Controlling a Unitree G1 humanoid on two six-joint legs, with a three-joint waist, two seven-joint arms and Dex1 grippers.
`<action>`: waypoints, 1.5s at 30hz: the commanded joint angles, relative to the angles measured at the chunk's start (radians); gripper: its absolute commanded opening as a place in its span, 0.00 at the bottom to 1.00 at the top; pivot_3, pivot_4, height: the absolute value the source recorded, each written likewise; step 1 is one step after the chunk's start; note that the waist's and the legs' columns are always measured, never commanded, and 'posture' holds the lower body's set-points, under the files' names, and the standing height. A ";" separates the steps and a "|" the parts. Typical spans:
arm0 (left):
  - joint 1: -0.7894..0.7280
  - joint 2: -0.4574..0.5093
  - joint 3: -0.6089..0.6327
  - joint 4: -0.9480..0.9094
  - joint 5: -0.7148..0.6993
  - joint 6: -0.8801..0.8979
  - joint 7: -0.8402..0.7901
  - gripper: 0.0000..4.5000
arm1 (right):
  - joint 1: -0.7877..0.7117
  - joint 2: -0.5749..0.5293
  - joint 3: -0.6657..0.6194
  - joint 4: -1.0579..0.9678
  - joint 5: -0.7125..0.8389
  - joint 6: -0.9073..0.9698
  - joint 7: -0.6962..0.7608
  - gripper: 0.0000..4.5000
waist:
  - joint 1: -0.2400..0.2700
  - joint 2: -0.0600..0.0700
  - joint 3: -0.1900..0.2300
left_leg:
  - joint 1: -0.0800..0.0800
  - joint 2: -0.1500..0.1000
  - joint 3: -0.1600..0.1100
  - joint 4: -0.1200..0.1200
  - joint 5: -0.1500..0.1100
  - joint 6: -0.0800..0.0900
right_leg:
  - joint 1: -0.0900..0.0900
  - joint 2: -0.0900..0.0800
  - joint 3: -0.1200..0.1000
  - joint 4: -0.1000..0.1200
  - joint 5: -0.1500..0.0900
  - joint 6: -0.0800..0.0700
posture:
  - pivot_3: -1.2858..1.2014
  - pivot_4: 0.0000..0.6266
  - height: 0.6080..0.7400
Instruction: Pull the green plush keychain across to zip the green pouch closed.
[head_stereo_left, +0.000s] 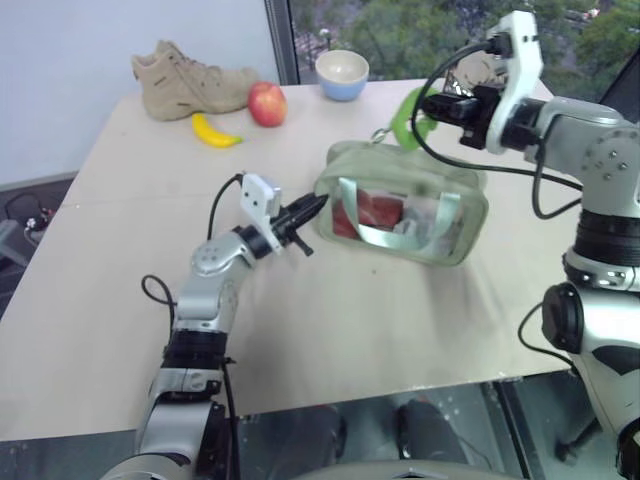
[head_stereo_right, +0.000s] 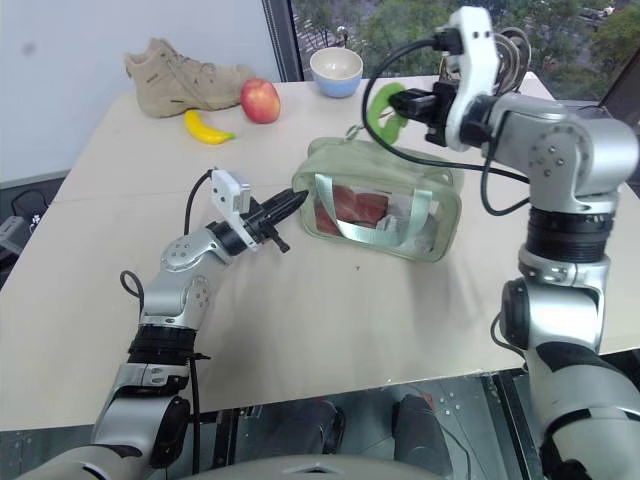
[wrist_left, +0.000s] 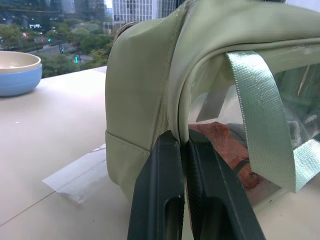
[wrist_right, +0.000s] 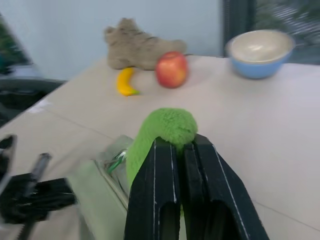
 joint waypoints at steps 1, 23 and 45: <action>0.020 0.019 0.033 0.041 0.018 0.028 0.042 0.00 | 0.041 -0.074 -0.122 -0.081 -0.033 -0.048 -0.072 0.01 | -0.001 0.000 0.000 | 0.000 0.000 0.000 0.000 0.000 0.000 | 0.000 0.000 0.000 0.000 0.000 0.000 | 0.52 0.24 1.00; 0.035 -0.022 0.058 -0.054 -0.044 0.153 0.116 0.00 | 0.705 -0.147 0.186 -0.077 -0.410 -0.338 -0.240 0.01 | -0.001 0.008 -0.014 | 0.016 0.002 0.007 -0.003 0.000 0.000 | 0.011 0.003 0.007 0.000 0.001 0.002 | 0.52 0.24 1.00; 0.404 0.309 0.273 -0.413 -0.247 0.262 -0.171 0.99 | 1.344 -0.338 -0.501 -0.694 0.013 -0.506 0.417 1.00 | 0.042 0.011 -0.010 | 0.018 0.003 0.008 -0.016 0.000 0.001 | 0.010 0.004 0.009 -0.008 0.001 0.002 | 0.52 0.24 1.00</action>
